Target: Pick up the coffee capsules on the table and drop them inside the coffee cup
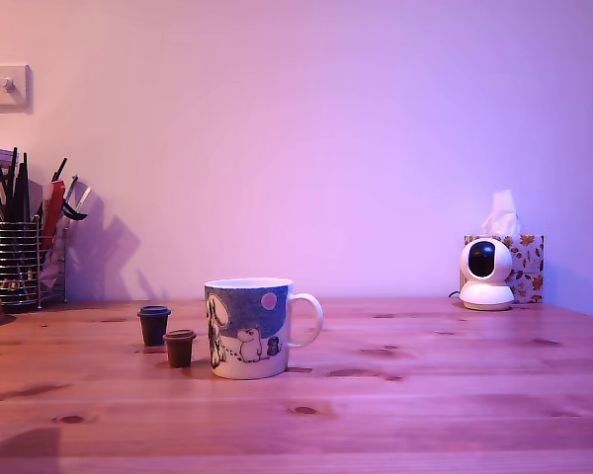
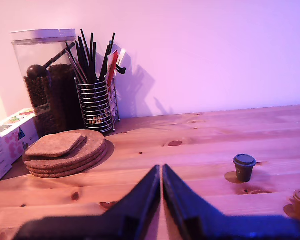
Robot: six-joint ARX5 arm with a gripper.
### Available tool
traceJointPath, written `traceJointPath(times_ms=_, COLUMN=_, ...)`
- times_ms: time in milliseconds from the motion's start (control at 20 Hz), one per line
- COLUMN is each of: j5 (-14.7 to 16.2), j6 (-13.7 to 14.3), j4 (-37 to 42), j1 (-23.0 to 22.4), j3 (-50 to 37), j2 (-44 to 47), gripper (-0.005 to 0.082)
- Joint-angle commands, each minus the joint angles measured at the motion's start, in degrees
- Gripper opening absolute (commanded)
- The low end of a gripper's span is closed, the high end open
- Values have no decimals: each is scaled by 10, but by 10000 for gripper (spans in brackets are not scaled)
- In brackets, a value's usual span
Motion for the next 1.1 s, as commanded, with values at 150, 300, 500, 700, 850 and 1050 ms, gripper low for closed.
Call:
traceJointPath(times_ms=150, j5=87, j6=-48, j4=-9, j1=-18, j3=61, j2=-8, gripper=-24)
traceJointPath(times_ms=300, j5=87, j6=-48, j4=-9, j1=-18, j3=61, j2=-8, gripper=-24)
traceJointPath(times_ms=500, j5=105, j6=-63, j4=-10, j1=-18, j3=61, j2=-8, gripper=-24)
traceJointPath(times_ms=700, j5=167, j6=-79, j4=-28, j1=-18, j3=61, j2=-8, gripper=-24)
traceJointPath(times_ms=850, j5=218, j6=-85, j4=-68, j1=-18, j3=67, j2=-8, gripper=-24)
traceJointPath(times_ms=1050, j5=252, j6=-84, j4=-115, j1=-18, j3=78, j2=-1, gripper=-24)
